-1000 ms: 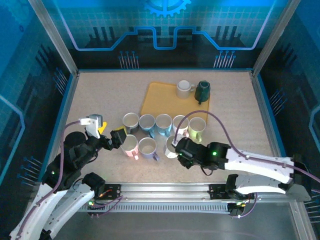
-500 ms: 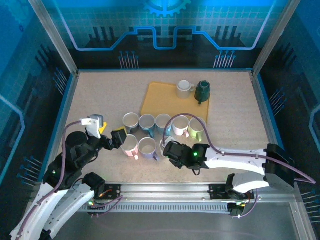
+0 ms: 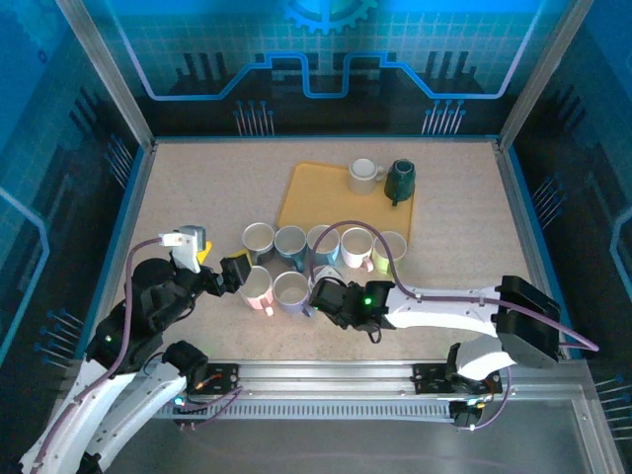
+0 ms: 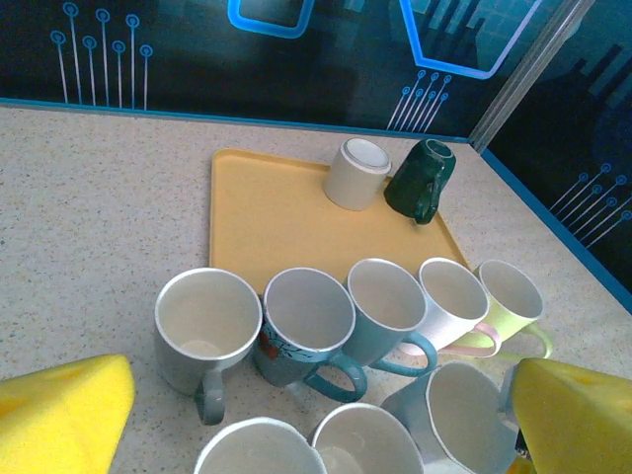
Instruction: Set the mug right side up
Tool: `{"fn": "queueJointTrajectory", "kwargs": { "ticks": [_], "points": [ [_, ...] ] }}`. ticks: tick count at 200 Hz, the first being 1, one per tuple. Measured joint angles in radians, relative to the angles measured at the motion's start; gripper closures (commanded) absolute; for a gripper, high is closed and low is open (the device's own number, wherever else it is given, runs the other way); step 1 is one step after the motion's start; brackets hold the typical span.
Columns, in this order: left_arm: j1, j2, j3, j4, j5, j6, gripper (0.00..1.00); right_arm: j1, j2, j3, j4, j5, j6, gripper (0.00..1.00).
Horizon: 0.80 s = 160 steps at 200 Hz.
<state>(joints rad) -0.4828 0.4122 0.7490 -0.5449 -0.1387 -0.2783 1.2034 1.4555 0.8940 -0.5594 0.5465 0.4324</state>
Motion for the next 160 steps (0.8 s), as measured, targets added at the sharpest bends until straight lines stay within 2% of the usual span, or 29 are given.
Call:
{"fn": "queueJointTrajectory", "kwargs": {
  "ticks": [30,102,160],
  "points": [
    [0.0,0.0,0.0,0.0,0.0,0.0,0.01,0.0,0.005,0.013,-0.011,-0.002,0.008,0.74],
    [0.0,0.0,0.0,0.0,0.0,0.0,0.01,0.0,0.003,0.033,-0.017,-0.031,0.023,0.67],
    [0.0,0.0,0.0,0.0,0.0,0.0,0.01,0.001,-0.036,0.033,-0.018,-0.049,0.039,0.55]
  ]
}}
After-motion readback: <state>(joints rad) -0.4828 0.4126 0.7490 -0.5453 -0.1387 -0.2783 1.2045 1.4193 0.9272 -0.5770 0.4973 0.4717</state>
